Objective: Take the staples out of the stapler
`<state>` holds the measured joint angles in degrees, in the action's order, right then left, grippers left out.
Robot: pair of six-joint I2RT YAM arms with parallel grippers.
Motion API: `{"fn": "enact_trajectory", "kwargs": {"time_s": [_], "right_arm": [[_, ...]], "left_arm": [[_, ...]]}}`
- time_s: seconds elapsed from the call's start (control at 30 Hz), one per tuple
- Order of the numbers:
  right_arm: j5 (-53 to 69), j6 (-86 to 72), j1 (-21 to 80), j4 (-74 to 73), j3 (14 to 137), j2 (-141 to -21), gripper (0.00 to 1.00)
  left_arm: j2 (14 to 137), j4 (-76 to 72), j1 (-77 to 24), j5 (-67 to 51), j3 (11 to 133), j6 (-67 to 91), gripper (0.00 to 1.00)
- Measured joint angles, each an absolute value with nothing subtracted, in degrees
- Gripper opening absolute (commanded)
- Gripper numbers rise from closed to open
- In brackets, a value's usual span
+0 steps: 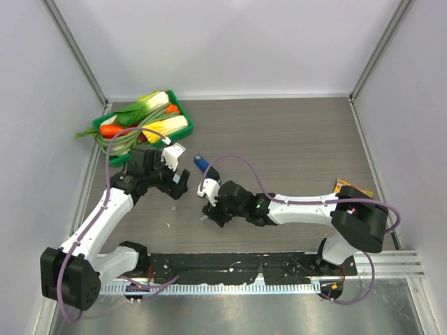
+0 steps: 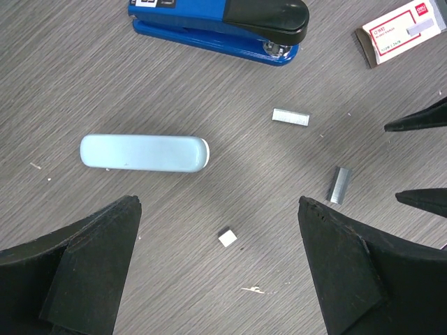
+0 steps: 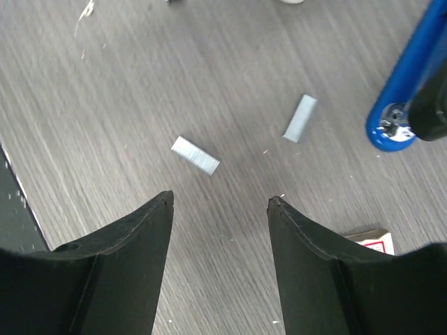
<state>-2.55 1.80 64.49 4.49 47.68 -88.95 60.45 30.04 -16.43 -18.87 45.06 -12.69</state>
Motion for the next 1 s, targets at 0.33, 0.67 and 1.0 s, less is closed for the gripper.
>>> {"fn": "enact_trajectory", "kwargs": {"time_s": [0.33,0.67,1.0], "right_arm": [[6.2,13.1,64.6,3.4,49.0,-92.4,0.63],[7.1,19.6,65.4,2.0,52.2,-99.4,0.61],[5.1,21.9,66.1,4.1,52.2,-100.6,0.58]], "left_arm": [[60.8,30.0,-16.4,-18.8,45.1,-12.2,1.0],[61.9,29.8,-16.4,-18.3,45.1,-12.2,1.0],[62.4,29.8,-15.9,-18.6,44.3,-12.4,1.0]]}}
